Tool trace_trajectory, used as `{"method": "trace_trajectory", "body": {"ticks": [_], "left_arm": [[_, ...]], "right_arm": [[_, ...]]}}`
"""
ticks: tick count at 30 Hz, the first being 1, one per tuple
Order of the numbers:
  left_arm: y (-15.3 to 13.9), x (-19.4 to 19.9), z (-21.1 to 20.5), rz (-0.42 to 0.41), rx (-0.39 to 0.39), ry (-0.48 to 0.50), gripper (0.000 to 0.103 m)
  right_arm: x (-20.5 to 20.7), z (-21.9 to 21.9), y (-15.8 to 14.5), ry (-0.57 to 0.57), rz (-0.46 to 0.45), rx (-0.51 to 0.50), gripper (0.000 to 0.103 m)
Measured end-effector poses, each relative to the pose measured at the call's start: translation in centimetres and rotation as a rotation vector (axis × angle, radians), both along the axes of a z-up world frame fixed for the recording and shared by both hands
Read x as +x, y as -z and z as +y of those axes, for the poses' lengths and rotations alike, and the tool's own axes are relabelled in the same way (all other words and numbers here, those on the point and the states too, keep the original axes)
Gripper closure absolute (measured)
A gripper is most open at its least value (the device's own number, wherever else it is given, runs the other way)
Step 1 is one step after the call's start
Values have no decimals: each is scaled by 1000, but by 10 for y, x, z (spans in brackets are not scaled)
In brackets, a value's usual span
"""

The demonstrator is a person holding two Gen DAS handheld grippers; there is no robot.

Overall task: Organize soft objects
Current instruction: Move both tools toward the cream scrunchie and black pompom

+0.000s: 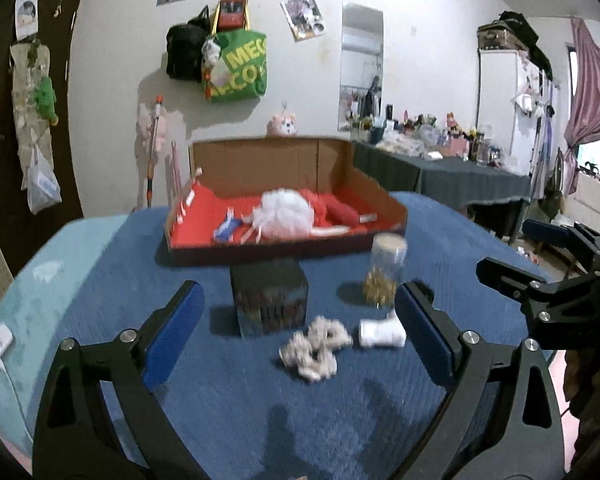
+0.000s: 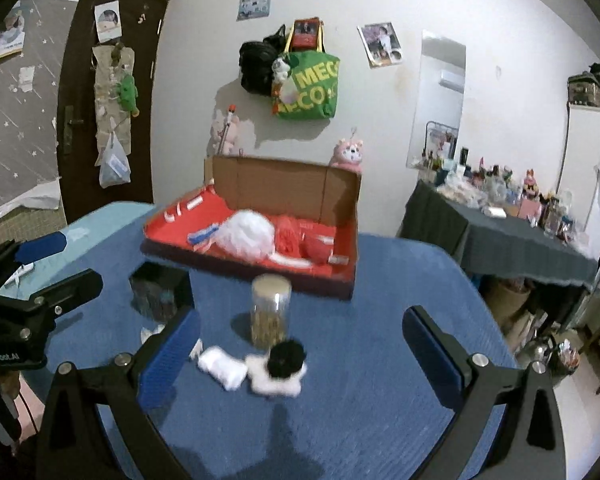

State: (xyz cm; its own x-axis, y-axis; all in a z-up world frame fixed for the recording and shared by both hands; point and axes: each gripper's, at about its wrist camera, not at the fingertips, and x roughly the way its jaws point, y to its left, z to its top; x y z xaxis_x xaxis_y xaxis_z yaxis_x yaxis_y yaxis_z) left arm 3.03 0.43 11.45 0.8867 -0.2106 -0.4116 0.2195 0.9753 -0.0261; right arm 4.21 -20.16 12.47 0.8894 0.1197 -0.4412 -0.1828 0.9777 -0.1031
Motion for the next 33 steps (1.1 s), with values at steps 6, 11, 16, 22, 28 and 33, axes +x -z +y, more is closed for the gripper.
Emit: {"method": "trace_trajectory", "body": {"ticks": [6,11,16,22,28,33], "left_arm": [[30,2,-1,65,-2,-7,6],[43,1,-1,91,1,-17,6],[54,6,-1,124,0,-25,6],[60,12,-1,151,-1,-27,6],[61,15,-2,157,3,-27,6],[62,17,-4,163,5,-26,6]], "right_arm": [[1,-1,34,17,46,22,0],[7,-3,52,33,82,30,0],[11,-7,64,34,119,44,0],[14,-9,71,37,138,47,0],[17,-15,75,40,155,69,0],[18,-18,77,44,160,73,0]]}}
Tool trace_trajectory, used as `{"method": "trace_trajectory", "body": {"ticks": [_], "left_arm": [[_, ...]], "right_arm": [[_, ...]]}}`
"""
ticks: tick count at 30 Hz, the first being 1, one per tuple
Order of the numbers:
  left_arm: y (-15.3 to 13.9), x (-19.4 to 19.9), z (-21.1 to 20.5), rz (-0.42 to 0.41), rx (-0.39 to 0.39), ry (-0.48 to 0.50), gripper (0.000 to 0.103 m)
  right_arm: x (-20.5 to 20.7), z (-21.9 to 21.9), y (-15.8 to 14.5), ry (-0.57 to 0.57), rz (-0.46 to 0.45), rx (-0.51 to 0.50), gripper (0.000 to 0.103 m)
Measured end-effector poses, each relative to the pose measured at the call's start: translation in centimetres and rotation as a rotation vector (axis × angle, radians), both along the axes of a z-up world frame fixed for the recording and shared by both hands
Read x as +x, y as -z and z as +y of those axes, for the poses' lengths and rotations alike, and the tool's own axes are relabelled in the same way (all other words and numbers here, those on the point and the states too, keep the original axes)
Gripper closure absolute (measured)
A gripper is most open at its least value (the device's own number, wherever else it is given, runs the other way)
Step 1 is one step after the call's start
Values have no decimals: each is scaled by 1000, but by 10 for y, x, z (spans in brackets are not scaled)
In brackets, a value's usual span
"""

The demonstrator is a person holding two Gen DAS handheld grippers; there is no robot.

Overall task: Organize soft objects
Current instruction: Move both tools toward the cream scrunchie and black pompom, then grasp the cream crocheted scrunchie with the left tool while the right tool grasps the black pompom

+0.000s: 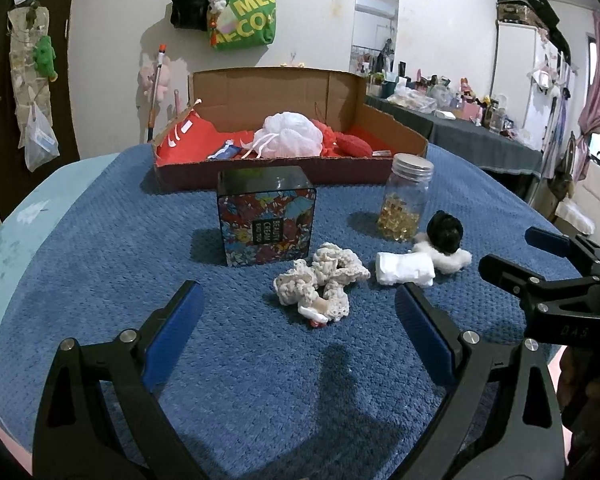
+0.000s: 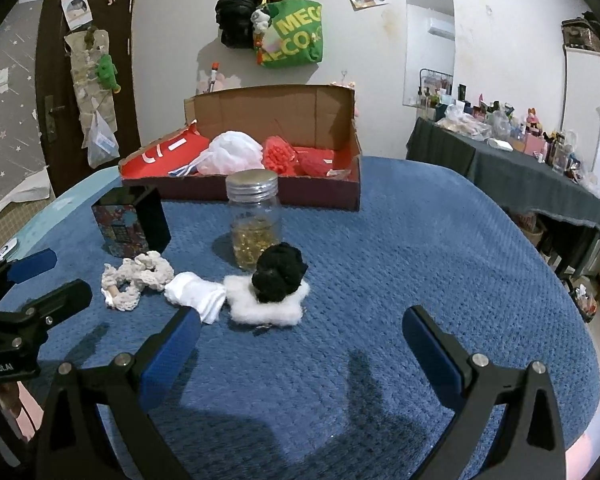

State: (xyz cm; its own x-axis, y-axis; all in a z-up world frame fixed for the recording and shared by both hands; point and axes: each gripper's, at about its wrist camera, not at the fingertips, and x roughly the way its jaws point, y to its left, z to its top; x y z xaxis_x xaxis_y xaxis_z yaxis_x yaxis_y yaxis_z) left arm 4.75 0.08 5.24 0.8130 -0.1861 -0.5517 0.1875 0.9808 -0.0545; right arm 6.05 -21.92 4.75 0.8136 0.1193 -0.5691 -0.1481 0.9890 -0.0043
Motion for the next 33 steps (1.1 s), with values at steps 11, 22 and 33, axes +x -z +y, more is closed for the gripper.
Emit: {"method": "trace_trajectory", "body": {"ticks": [11,22,33], "left_arm": [[3,3,-1,12,2,3,6],[11,29,-6,76,26,39,6],[22,65,-17,193,62,131,38]], "right_arm": [[4,0,2,-2,9,-1,0],[28,5,3,-25,46,-21,0],[72,13,10,-50,133,-72,28]]}}
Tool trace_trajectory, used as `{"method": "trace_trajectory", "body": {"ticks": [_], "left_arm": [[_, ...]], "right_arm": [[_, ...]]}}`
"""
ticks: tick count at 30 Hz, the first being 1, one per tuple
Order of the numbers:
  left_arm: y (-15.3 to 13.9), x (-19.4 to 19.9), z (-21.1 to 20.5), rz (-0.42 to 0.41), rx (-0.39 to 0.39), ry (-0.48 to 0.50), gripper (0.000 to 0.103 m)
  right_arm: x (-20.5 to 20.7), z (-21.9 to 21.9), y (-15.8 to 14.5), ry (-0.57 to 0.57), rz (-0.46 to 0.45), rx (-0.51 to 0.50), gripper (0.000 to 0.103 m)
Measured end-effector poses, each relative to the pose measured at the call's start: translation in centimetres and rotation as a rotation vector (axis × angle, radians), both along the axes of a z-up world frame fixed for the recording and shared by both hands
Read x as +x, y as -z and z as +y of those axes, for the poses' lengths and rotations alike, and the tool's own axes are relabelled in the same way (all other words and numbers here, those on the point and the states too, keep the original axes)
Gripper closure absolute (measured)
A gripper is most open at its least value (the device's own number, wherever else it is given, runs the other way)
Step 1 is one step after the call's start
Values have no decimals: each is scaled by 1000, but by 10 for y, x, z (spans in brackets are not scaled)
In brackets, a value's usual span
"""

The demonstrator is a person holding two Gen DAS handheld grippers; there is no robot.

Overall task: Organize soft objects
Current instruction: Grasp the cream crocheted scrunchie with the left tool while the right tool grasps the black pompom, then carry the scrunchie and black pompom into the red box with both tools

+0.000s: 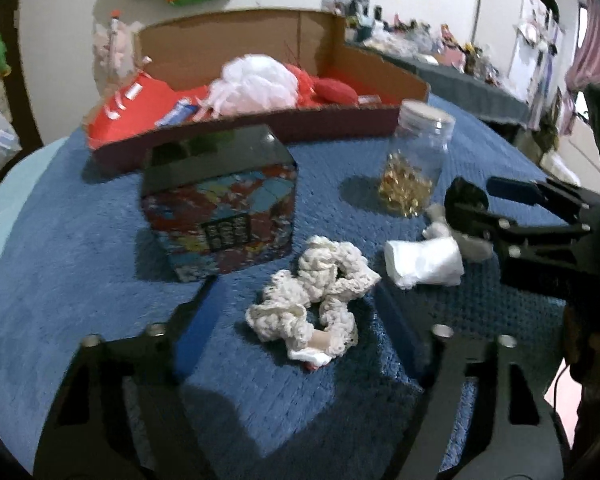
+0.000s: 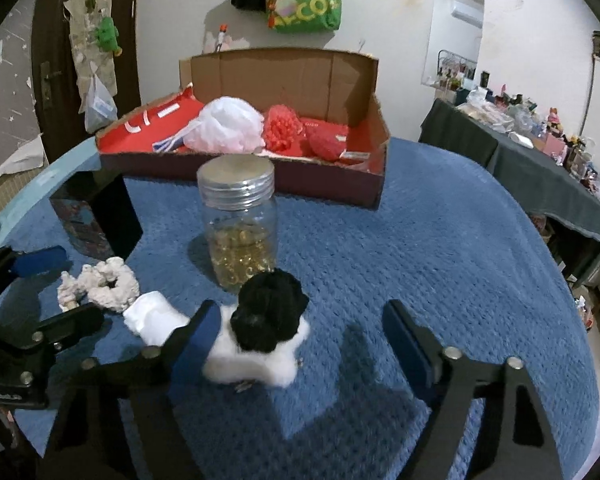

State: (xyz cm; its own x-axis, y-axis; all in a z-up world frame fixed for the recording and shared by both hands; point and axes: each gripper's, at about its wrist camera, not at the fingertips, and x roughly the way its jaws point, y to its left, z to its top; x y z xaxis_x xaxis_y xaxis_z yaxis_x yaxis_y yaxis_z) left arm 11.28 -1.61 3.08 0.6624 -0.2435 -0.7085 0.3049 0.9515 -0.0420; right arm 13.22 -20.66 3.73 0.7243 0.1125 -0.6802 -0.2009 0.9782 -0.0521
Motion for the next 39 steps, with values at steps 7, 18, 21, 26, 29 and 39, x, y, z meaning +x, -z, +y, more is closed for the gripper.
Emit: {"method": "trace_trajectory", "body": {"ticks": [7,18,21,26,29,39], "left_arm": [[4,4,-4,27,-43,71,66],[-5,-4,5,11,-62,69,71],[-9,-7,13,10,-70,63,71],[-17,-14,33,12,-80,42,71],[-19,-17,48,25,-84,29,71],[-23,0,104,55,-91,-56,71]], "right_arm": [[3,3,2,-60,20,42,70],[-5,4,-9,-83,-9,59,70],[-7,0,-11,-78,-11,59,70],[-7,-10,-13,-62,0,69,70],[-3,-17,-14,-46,7,62,70],[21,-37,-14,-18,55,71,70]]}}
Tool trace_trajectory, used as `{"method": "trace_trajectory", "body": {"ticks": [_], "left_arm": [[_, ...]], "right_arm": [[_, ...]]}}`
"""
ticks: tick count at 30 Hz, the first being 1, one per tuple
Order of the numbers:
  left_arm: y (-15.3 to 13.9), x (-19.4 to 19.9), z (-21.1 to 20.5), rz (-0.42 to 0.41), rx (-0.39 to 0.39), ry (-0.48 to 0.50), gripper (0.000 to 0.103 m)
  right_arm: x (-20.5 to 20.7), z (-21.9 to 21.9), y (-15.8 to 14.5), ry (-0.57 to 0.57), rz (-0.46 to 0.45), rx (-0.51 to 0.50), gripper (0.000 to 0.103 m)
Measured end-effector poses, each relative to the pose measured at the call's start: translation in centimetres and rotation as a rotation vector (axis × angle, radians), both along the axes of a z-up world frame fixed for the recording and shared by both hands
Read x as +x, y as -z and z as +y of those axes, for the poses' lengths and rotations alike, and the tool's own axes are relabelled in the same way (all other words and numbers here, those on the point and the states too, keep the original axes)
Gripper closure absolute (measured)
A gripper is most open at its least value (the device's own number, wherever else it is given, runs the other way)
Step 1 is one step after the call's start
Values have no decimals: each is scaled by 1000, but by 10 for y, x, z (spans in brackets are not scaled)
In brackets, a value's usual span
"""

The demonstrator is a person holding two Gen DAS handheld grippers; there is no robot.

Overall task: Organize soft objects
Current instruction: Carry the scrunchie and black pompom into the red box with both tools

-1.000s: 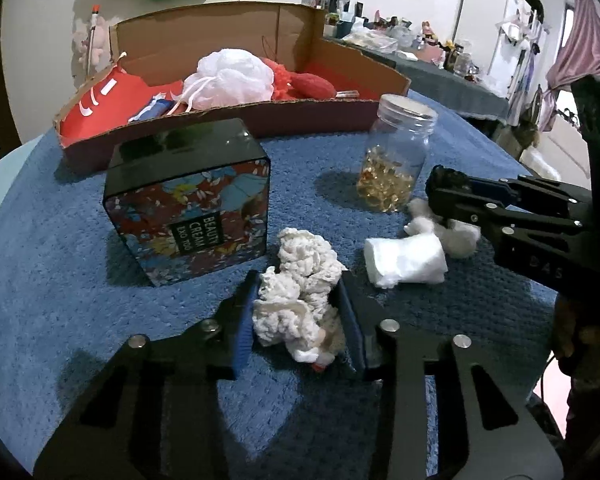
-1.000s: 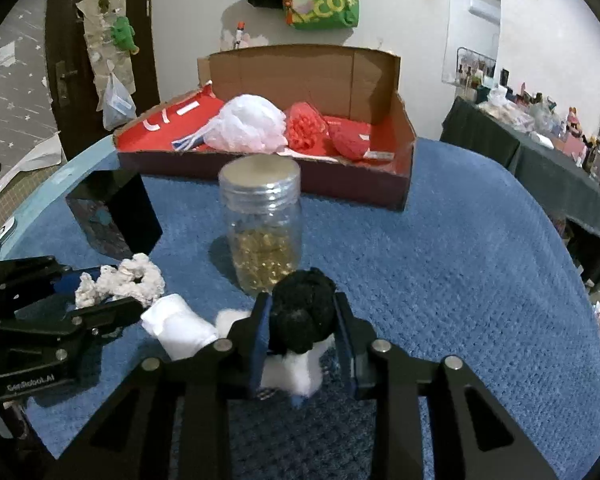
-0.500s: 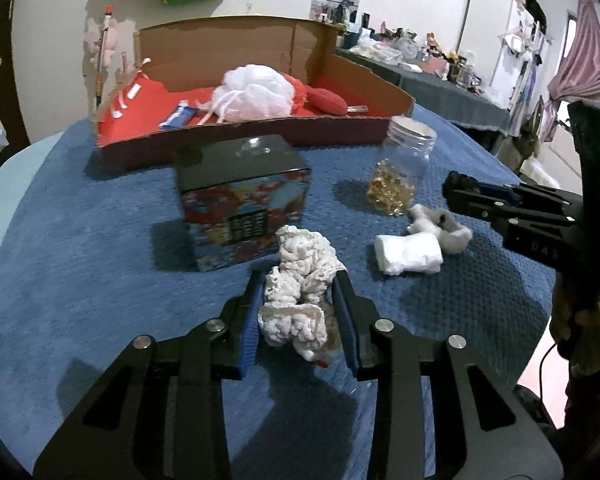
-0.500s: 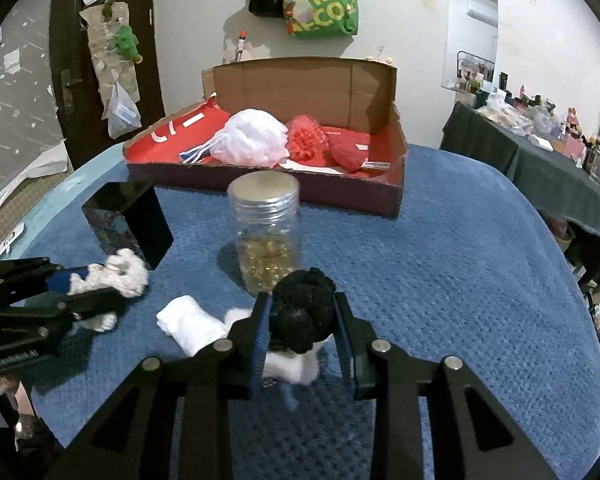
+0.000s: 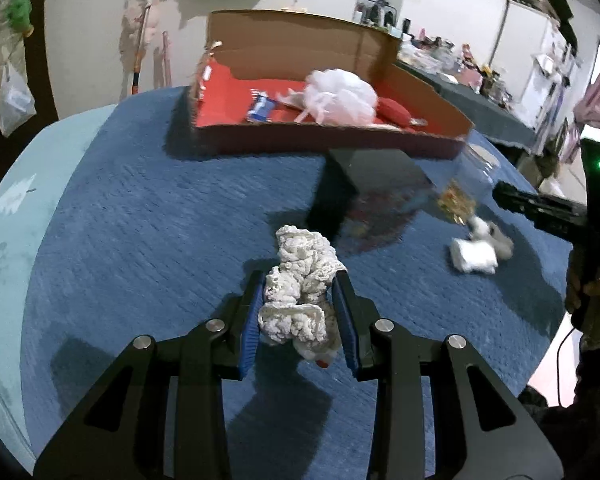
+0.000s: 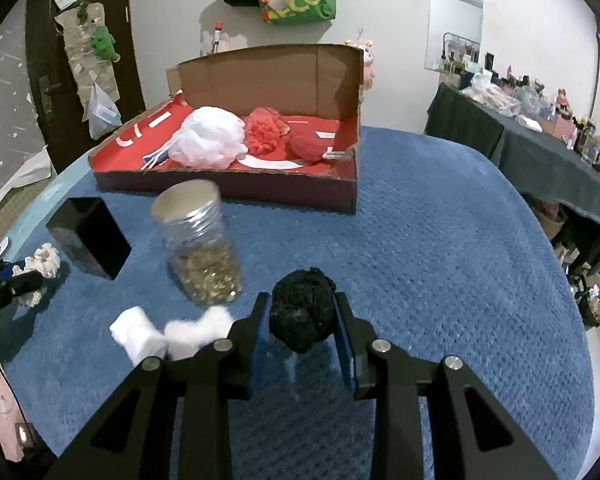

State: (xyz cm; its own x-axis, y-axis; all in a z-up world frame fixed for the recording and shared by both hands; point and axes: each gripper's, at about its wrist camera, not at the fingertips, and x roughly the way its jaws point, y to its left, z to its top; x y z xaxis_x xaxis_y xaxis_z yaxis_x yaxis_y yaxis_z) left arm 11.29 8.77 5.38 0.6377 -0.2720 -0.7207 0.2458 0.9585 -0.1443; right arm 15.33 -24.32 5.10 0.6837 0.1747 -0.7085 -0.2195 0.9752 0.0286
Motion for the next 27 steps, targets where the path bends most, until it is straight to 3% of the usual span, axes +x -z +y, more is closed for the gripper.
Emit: {"method": "trace_trajectory", "body": {"ticks": [13,21,27], "left_arm": [[-10,70,24,46,-123,56,71],[-39,96,9,14,-118,127,71],[-54,117,-27,1,-94,208,71]], "right_arm": [[53,-10,-3,-45,102,125,70],[76,2,-20,-115,122,177,70],[92,20,-35,-156,96,147,70]]}}
